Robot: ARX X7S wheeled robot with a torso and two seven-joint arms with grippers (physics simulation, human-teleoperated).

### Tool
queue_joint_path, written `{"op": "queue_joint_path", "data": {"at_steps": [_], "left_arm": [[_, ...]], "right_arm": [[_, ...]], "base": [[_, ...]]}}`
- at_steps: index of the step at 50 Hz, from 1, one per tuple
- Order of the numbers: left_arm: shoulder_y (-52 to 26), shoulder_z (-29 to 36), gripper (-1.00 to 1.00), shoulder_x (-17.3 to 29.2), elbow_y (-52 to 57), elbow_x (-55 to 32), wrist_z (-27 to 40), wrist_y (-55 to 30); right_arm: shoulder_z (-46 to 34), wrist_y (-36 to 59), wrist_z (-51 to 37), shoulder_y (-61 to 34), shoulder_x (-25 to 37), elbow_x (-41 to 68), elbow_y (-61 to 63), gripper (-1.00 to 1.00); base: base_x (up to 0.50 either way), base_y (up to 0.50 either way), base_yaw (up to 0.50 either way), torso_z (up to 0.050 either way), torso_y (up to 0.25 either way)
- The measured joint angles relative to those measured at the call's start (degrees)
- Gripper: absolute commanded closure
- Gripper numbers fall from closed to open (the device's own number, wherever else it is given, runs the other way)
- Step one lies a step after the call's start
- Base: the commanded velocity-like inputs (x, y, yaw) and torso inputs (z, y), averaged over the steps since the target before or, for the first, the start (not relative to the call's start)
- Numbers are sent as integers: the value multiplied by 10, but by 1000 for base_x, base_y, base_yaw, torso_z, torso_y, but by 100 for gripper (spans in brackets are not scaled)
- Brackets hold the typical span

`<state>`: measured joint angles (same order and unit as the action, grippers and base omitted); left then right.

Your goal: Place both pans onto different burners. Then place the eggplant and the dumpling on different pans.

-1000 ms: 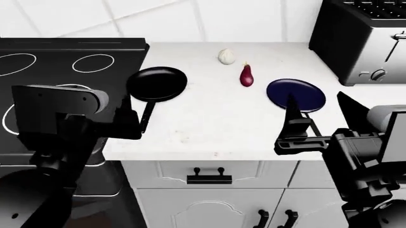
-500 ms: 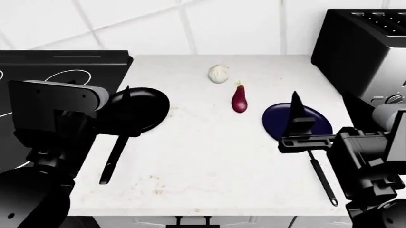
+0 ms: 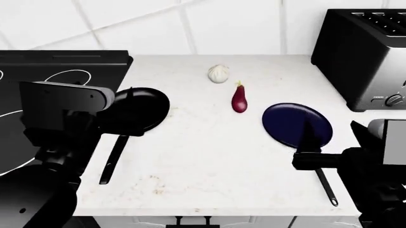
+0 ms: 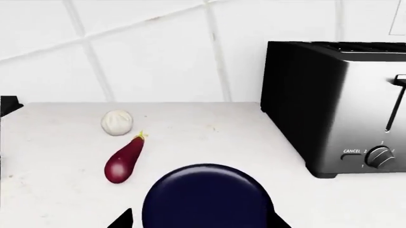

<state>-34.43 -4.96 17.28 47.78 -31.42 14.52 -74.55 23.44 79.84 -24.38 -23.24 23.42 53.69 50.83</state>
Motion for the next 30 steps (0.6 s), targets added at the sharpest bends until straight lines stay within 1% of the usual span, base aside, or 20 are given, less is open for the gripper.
{"op": "queue_joint_path", "data": {"at_steps": [12, 30], "left_arm": [[7, 18, -100, 1, -20, 10, 4, 25], [17, 39, -100, 4, -42, 19, 8, 49]], "right_arm": [[-12, 2, 3, 36, 22, -6, -31, -100], [-60, -20, 26, 70, 50, -30, -89, -100]], "base": [[0, 0, 0, 0, 0], [0, 0, 0, 0, 0]]}}
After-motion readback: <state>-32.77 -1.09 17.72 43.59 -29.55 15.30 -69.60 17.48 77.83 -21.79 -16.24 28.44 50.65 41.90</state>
